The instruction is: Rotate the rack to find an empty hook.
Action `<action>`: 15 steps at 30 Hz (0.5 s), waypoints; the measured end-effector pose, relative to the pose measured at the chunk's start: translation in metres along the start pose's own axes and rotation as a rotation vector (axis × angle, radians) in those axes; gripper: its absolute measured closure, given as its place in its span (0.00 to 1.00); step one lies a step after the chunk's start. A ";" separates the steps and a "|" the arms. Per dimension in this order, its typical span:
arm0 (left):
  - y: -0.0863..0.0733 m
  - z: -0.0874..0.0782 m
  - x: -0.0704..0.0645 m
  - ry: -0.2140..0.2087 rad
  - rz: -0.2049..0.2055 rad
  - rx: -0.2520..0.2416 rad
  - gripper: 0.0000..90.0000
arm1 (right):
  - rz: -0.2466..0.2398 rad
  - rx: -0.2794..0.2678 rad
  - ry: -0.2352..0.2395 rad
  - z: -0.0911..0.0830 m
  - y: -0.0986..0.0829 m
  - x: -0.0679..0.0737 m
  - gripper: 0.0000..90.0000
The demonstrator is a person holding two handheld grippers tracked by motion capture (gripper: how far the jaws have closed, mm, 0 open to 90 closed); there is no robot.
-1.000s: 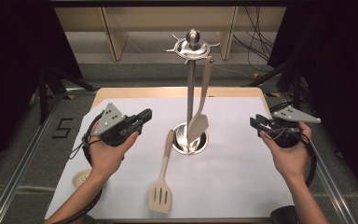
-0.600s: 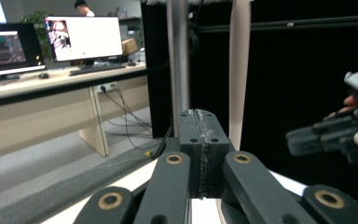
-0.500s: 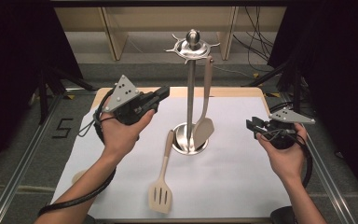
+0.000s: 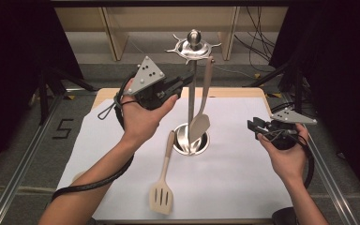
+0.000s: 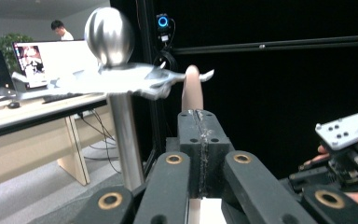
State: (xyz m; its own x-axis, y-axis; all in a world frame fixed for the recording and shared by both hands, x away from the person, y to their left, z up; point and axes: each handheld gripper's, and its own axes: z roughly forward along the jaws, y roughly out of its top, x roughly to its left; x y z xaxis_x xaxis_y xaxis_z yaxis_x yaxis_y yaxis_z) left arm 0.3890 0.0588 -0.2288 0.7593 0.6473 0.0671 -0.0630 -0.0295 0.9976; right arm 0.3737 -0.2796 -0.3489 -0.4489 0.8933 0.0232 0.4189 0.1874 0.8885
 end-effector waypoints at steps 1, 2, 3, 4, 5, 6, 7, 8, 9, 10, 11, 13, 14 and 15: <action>0.002 0.001 0.000 0.002 -0.001 -0.005 0.99 | 0.011 0.001 0.000 0.000 0.000 0.001 0.79; 0.003 0.003 -0.001 0.003 0.000 -0.009 0.99 | 0.019 0.005 0.001 0.000 0.000 0.001 0.79; 0.005 0.004 -0.001 0.003 0.001 -0.012 0.99 | 0.013 -0.001 0.002 0.001 0.000 0.001 0.79; 0.006 0.005 -0.001 0.005 0.004 -0.016 0.99 | 0.013 -0.001 0.003 0.001 0.000 0.001 0.79; 0.007 0.006 -0.001 0.006 0.008 -0.020 0.99 | 0.014 0.001 0.004 0.001 0.000 0.001 0.79; 0.007 0.007 -0.001 0.011 0.011 -0.022 0.99 | 0.018 0.004 0.001 0.000 0.000 0.001 0.79; 0.008 0.008 -0.001 0.015 0.013 -0.023 0.99 | 0.010 0.001 0.000 0.000 0.000 0.000 0.79; 0.009 0.009 -0.001 0.015 0.010 -0.026 0.99 | 0.002 -0.017 0.002 0.002 -0.001 -0.001 0.79; 0.009 0.009 -0.001 0.016 0.008 -0.028 0.99 | 0.002 -0.016 -0.009 0.002 -0.001 -0.001 0.79; 0.010 0.009 -0.002 0.017 0.015 -0.028 0.99 | -0.010 -0.031 -0.014 0.003 -0.001 -0.002 0.79; 0.010 0.010 -0.002 0.021 0.022 -0.027 0.99 | -0.011 -0.031 -0.015 0.003 -0.001 -0.002 0.79; 0.010 0.011 -0.002 0.021 0.020 -0.031 0.99 | -0.010 -0.021 -0.005 0.002 -0.001 -0.003 0.79; 0.010 0.011 -0.002 0.023 0.018 -0.031 0.99 | -0.009 -0.021 -0.005 0.002 -0.001 -0.002 0.79; 0.011 0.011 -0.002 0.024 0.020 -0.032 0.99 | -0.012 -0.021 -0.004 0.003 -0.001 -0.003 0.79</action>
State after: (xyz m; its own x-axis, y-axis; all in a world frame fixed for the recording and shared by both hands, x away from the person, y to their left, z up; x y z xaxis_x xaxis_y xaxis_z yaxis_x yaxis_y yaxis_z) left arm 0.3941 0.0492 -0.2180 0.7421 0.6647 0.0864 -0.0988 -0.0189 0.9949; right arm 0.3766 -0.2810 -0.3507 -0.4500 0.8929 0.0109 0.3969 0.1890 0.8982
